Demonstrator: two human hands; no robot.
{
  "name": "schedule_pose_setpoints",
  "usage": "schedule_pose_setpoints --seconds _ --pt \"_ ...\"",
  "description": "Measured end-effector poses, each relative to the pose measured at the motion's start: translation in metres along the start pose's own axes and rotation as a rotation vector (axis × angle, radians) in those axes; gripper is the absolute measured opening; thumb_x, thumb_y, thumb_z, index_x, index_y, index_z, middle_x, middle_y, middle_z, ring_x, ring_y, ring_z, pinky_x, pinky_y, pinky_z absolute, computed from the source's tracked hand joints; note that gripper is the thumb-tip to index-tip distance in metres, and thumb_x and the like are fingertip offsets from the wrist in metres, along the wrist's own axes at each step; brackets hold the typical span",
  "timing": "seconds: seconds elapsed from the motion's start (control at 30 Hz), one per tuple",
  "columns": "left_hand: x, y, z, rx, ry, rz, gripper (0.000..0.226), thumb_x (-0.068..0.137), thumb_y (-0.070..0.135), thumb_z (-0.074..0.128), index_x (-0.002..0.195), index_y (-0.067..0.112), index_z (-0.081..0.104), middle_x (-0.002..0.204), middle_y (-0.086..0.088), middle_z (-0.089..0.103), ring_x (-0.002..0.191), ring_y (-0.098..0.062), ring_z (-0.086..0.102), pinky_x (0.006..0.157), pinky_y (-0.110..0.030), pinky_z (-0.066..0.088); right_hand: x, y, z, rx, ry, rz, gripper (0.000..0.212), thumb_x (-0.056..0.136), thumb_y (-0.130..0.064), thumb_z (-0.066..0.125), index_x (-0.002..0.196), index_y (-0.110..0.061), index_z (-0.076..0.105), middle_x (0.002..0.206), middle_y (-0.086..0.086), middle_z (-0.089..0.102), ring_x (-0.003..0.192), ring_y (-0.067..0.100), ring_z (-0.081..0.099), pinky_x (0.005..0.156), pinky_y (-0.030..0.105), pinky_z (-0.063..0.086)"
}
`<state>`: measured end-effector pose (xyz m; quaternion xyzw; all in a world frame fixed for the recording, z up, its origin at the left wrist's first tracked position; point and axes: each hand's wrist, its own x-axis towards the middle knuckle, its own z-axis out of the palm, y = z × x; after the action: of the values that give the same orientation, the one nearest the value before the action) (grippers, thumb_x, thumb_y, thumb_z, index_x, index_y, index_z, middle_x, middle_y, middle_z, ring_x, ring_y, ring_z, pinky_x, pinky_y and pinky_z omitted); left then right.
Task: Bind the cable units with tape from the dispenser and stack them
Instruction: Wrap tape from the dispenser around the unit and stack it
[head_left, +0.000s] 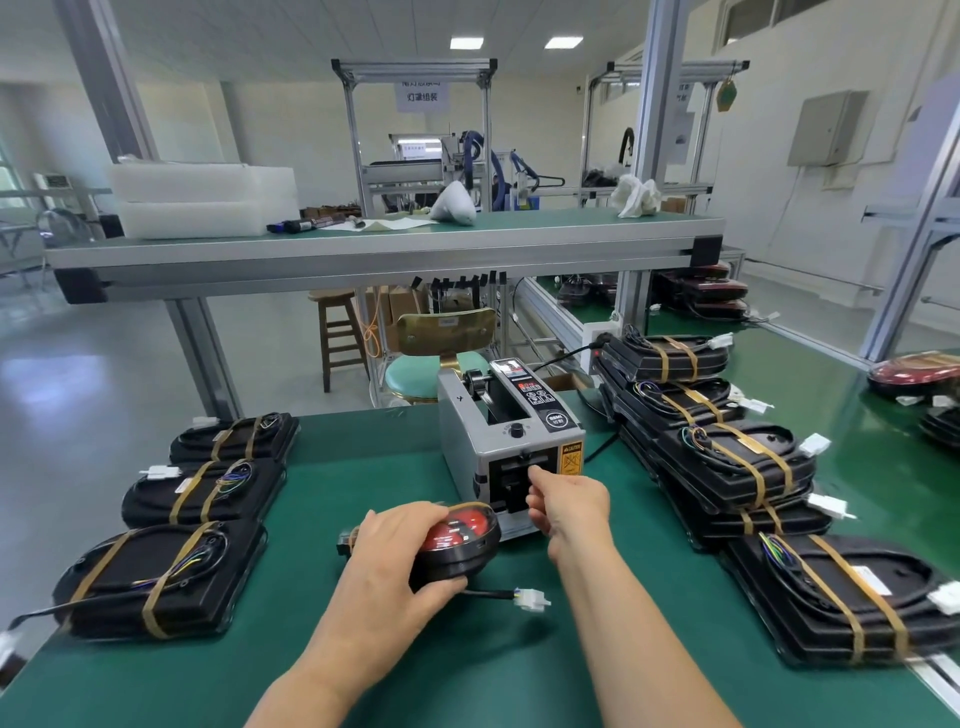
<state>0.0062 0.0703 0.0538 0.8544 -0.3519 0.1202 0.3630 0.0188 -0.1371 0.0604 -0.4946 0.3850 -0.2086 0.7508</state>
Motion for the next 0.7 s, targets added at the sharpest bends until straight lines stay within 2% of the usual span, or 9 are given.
schedule_pose_setpoints --seconds 0.13,0.23,0.3,0.37,0.43,0.53,0.63,0.7 --pt "-0.005 -0.002 -0.001 -0.036 0.024 0.032 0.065 0.076 0.02 0.082 0.123 0.049 0.049 0.126 0.027 0.051 0.124 0.002 0.043 0.116 -0.05 0.025 0.0 0.0 0.006 -0.014 0.06 0.016 0.019 0.08 -0.004 0.069 0.062 -0.005 0.063 0.037 -0.002 0.055 0.035 0.01 0.046 0.041 0.021 0.043" --pt "-0.008 -0.004 0.0 -0.012 0.03 0.07 0.067 0.08 0.018 0.079 0.128 0.048 0.044 0.132 0.024 0.049 0.13 -0.006 0.041 0.113 -0.058 0.027 -0.002 0.0 0.01 -0.019 0.116 0.002 0.015 0.078 -0.005 0.067 0.063 -0.006 0.064 0.04 -0.001 0.056 0.038 0.013 0.045 0.044 0.024 0.042" --pt "-0.009 -0.005 0.0 -0.002 0.056 0.062 0.067 0.082 0.016 0.077 0.127 0.051 0.042 0.134 0.031 0.045 0.138 -0.012 0.037 0.118 -0.056 0.018 -0.007 0.0 0.009 -0.004 0.124 -0.018 0.016 0.077 -0.006 0.066 0.061 -0.007 0.063 0.04 -0.003 0.055 0.037 0.012 0.044 0.045 0.024 0.041" --pt "-0.009 -0.007 0.001 0.014 0.112 0.082 0.067 0.08 0.013 0.078 0.127 0.048 0.045 0.134 0.033 0.046 0.139 -0.015 0.038 0.118 -0.053 0.014 -0.017 0.001 0.004 0.059 0.056 -0.032 0.019 0.079 -0.005 0.067 0.06 -0.008 0.061 0.04 -0.005 0.053 0.036 0.009 0.041 0.04 0.02 0.039" --pt "-0.01 -0.008 0.002 0.01 0.197 0.131 0.062 0.078 0.012 0.079 0.126 0.039 0.051 0.132 0.026 0.05 0.134 -0.012 0.044 0.118 -0.047 0.023 -0.033 0.002 -0.003 0.115 -0.092 -0.039 0.019 0.08 -0.005 0.071 0.064 -0.009 0.061 0.044 -0.005 0.054 0.036 0.005 0.042 0.036 0.016 0.036" --pt "-0.008 -0.007 0.003 -0.033 0.28 0.14 0.055 0.077 0.018 0.072 0.127 0.034 0.054 0.13 0.025 0.052 0.125 -0.007 0.049 0.108 -0.033 0.038 -0.06 0.007 -0.009 0.074 -0.292 -0.045 0.017 0.081 -0.009 0.073 0.068 -0.013 0.065 0.052 -0.003 0.058 0.04 0.004 0.047 0.038 0.015 0.036" --pt "-0.005 -0.005 0.004 -0.032 0.282 0.153 0.057 0.079 0.017 0.069 0.128 0.038 0.051 0.128 0.025 0.052 0.121 -0.006 0.051 0.104 -0.034 0.041 -0.079 0.013 -0.013 0.066 -0.401 -0.047 0.012 0.083 -0.008 0.071 0.072 -0.012 0.069 0.061 0.0 0.062 0.048 0.006 0.054 0.045 0.016 0.041" --pt "-0.005 -0.005 0.003 -0.039 0.279 0.174 0.059 0.08 0.015 0.069 0.128 0.041 0.049 0.128 0.025 0.052 0.119 -0.008 0.053 0.103 -0.039 0.042 -0.084 0.015 -0.013 0.029 -0.411 -0.077 0.011 0.083 -0.009 0.071 0.073 -0.013 0.071 0.066 -0.001 0.064 0.058 0.007 0.056 0.052 0.019 0.043"
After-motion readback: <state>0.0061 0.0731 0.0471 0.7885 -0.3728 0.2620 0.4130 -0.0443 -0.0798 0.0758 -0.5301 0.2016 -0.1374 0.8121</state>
